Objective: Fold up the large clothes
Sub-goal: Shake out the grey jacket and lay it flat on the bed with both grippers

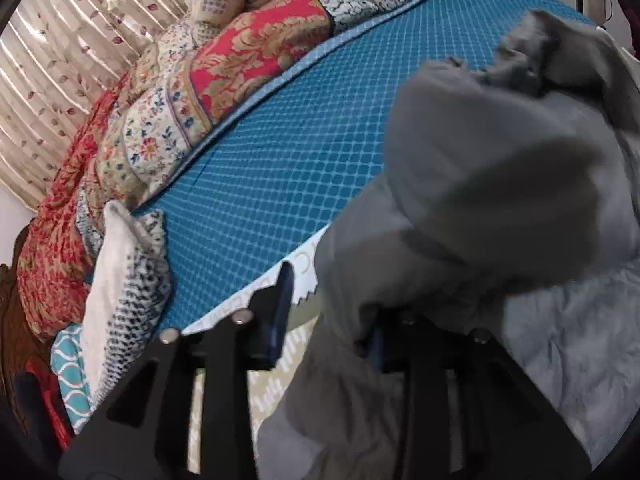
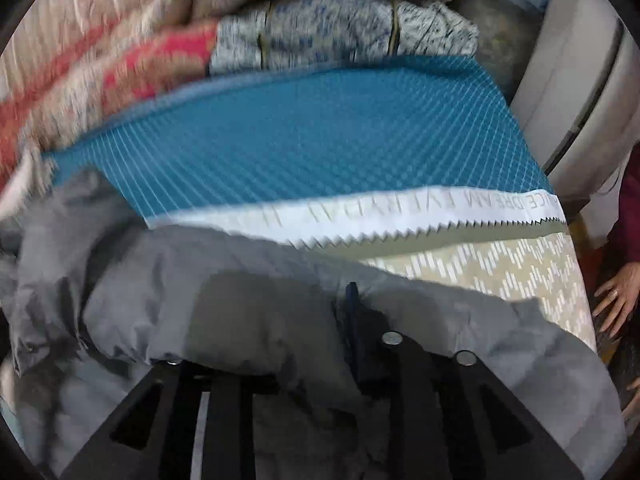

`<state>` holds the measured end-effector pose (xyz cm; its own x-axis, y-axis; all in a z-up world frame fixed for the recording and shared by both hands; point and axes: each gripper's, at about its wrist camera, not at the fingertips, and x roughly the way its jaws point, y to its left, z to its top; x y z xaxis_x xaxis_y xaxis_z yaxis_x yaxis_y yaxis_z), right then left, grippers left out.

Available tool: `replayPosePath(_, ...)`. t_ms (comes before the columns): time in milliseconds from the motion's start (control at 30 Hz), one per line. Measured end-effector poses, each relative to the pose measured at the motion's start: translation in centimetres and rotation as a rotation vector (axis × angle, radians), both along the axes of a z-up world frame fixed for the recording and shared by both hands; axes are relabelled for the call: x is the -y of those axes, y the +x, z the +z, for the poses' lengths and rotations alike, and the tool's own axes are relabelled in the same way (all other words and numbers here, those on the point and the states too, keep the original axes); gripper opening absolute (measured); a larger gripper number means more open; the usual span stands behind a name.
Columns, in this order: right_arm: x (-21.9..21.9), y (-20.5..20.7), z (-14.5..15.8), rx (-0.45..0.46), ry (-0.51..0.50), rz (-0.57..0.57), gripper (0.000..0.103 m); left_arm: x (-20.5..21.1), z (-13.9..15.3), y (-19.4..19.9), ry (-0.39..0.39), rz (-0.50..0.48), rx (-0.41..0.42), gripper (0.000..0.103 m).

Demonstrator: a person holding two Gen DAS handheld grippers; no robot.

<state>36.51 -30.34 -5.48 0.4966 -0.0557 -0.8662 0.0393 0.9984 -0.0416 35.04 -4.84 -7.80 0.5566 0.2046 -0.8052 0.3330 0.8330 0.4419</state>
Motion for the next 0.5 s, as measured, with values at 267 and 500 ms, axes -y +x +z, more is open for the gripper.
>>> replayPosePath(267,-1.6,-9.3,8.4,0.393,-0.069,0.094,0.053,-2.5,4.1,5.3,-0.157,0.157,-0.054,0.052)
replayPosePath(500,-6.9,-9.1,7.9,0.277,0.209,0.365,0.054,-2.9,5.5,5.4,-0.254,0.125,-0.164,0.052)
